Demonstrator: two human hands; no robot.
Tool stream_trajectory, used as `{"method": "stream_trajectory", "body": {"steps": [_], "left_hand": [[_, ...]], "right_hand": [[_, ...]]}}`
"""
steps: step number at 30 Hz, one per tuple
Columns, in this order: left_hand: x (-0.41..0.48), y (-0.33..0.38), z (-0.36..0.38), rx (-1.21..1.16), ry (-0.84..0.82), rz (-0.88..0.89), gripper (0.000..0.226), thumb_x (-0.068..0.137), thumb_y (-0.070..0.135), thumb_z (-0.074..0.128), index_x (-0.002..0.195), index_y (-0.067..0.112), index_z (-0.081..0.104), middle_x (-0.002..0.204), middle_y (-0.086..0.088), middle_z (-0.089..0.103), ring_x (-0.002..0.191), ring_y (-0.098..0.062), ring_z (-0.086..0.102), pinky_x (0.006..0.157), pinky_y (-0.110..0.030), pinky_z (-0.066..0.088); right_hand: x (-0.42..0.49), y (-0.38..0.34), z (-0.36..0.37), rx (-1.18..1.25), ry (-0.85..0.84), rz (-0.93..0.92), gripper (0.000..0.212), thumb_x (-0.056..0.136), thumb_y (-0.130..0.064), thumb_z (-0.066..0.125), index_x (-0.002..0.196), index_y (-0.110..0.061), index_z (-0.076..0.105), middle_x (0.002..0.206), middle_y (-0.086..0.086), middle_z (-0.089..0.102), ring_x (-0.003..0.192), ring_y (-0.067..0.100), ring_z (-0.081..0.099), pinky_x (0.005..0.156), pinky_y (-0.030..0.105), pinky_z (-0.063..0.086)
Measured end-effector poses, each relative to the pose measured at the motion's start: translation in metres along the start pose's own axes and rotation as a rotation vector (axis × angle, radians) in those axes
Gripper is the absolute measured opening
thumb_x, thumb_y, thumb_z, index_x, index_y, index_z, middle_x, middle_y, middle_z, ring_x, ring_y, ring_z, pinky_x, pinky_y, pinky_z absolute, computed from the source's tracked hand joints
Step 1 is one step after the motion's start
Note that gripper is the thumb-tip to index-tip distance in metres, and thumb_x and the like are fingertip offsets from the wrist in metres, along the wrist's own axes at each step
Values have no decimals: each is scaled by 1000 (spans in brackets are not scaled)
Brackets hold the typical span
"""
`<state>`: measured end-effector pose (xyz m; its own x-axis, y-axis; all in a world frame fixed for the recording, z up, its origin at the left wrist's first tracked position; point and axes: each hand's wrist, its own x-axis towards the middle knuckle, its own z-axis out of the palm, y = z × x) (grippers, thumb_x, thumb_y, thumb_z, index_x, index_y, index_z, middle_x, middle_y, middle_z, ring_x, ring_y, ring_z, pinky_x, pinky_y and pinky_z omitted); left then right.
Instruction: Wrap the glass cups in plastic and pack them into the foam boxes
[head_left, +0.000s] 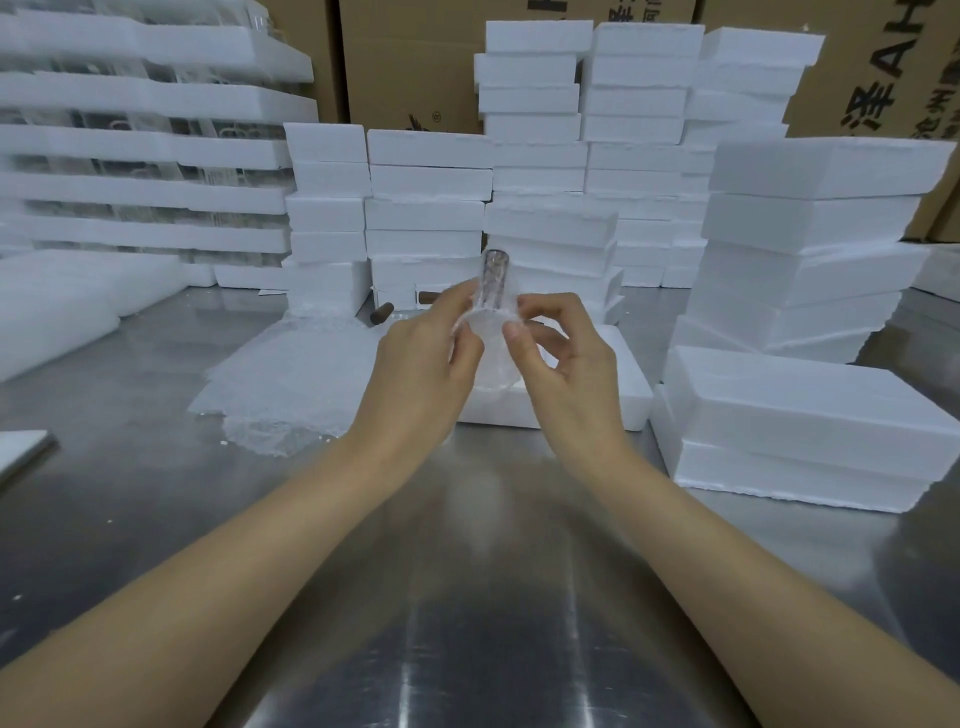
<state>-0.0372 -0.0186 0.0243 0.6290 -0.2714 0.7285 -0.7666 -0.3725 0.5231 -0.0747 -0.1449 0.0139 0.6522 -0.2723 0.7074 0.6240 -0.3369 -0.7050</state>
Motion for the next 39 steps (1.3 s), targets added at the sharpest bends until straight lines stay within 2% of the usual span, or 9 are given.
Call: {"method": "stream_trajectory", "body": {"steps": [3,7,12,16,24,28,31,34,39], "left_hand": [[-3,2,2,-41,0,17,52,92,9,40,139,30,37,107,20,58,68,-7,56,66,-11,41],[-3,2,2,-31,36,59,40,89,9,38,120,34,42,90,-7,66,59,-13,50,59,-25,41],[-1,1,3,-79,82,5,19,95,10,45,102,27,43,90,24,56,75,0,54,67,-14,40],[-4,-1,5,-59,27,24,13,93,12,50,94,25,46,83,14,61,77,-2,55,64,-15,41],[-10,3,12,222,-77,167,21,94,7,47,112,17,53,94,3,63,76,-28,59,67,-42,50],[-4,-2,8,-81,-133,-99,37,98,24,46,134,25,36,125,10,56,110,-8,57,89,-28,45],[0,-9,6,10,-192,-71,18,101,22,38,112,21,53,79,8,61,66,-2,54,58,-22,35],[8,-14,-2,39,-84,-151,22,101,15,37,91,7,55,71,-4,54,65,-20,50,56,-19,35],[26,-20,-24,-361,-78,-541,29,100,16,38,110,9,64,100,-10,69,88,-21,68,74,-32,58]], "right_hand": [[0,2,1,90,30,34,26,84,-10,60,75,-31,49,92,-24,64,97,6,64,67,8,44],[1,4,1,152,-28,68,20,81,-13,56,84,-31,47,93,-21,59,90,3,60,71,11,45],[0,2,1,3,-99,-41,24,90,-23,57,99,-43,49,107,-22,59,107,1,57,81,12,46],[0,9,1,-173,-59,-54,21,93,-24,56,88,-43,48,101,-10,61,98,12,59,81,31,50],[1,17,-5,-228,-31,-43,29,92,-20,58,78,-40,42,90,-12,61,78,5,56,67,8,40],[4,13,-4,-145,-4,-23,30,89,-14,63,82,-36,44,89,-33,59,87,-1,61,71,7,42],[6,9,-6,-114,-114,-13,23,88,-22,68,86,-33,47,91,-34,59,86,-5,61,71,8,43],[11,7,-15,-108,-167,106,14,91,-37,55,100,-30,47,102,-15,63,89,1,63,70,9,45],[11,11,-22,-749,-363,65,16,87,-16,48,92,-15,63,84,-1,69,82,22,62,75,34,52]]}}
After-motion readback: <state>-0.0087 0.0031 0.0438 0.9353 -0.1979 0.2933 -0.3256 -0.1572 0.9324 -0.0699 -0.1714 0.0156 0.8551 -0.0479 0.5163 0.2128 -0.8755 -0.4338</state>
